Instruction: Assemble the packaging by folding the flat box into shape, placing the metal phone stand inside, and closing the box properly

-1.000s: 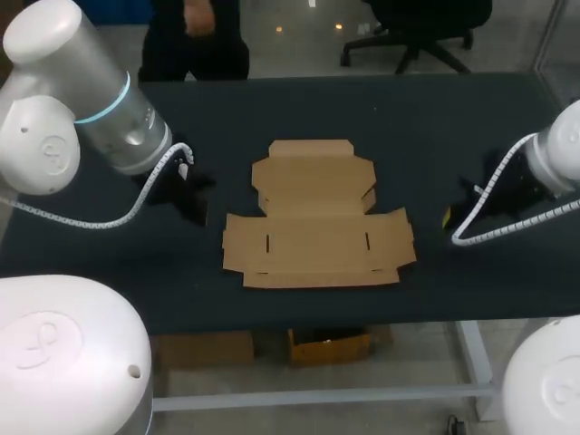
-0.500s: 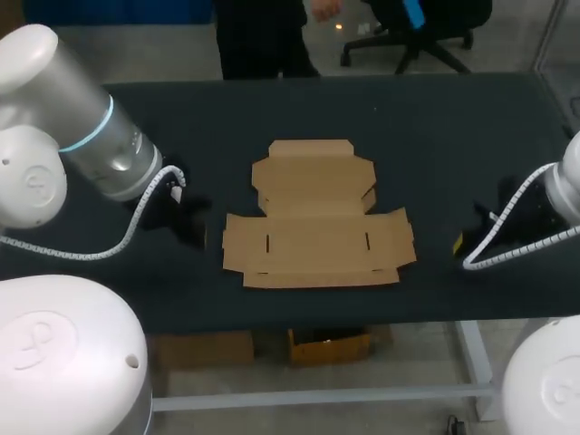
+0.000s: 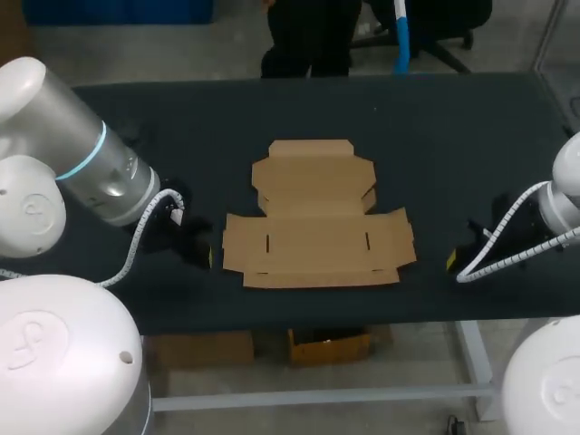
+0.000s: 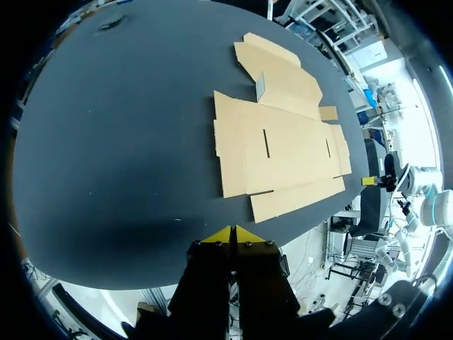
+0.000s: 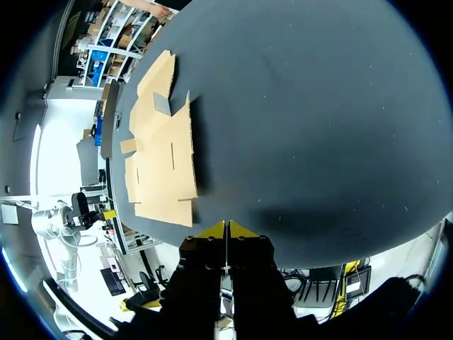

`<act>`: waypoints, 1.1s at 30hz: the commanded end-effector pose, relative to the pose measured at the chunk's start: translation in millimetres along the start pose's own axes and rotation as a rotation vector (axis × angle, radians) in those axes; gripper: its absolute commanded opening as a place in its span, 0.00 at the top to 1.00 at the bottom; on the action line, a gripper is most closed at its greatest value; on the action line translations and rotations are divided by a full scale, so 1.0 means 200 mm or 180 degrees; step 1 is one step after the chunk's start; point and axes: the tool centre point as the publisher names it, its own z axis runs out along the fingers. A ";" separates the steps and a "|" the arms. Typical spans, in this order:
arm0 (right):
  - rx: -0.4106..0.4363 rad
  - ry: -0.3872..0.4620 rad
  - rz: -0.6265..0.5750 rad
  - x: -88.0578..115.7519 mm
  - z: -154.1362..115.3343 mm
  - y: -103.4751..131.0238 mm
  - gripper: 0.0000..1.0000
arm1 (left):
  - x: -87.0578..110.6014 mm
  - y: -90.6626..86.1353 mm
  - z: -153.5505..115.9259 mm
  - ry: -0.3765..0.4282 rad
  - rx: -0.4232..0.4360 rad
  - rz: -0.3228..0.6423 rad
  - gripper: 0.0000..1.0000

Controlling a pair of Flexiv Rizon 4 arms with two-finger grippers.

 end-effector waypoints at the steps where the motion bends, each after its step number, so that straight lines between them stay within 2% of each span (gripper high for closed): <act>1: 0.0030 0.0035 0.0003 -0.01 0.03 0.01 1.00 | -0.01 0.00 0.03 0.0036 -0.0016 -0.0006 1.00; 3: 0.0048 0.0057 -0.0003 -0.01 0.03 0.00 1.00 | -0.01 0.00 0.04 0.0010 -0.0059 -0.0030 1.00; 5: 0.0073 0.0094 0.0027 -0.01 0.05 0.00 1.00 | -0.01 -0.01 0.07 -0.0131 -0.0157 -0.0078 1.00; 7: 0.0133 0.0106 0.0063 -0.02 0.09 -0.01 1.00 | -0.01 -0.01 0.07 -0.0131 -0.0157 -0.0078 1.00; 27: 0.0133 0.0106 0.0063 -0.02 0.09 -0.01 1.00 | -0.01 -0.01 0.07 -0.0131 -0.0157 -0.0078 1.00; 33: 0.0153 0.0080 0.0052 0.01 0.12 -0.02 1.00 | 0.01 0.03 0.10 -0.0139 -0.0124 -0.0101 1.00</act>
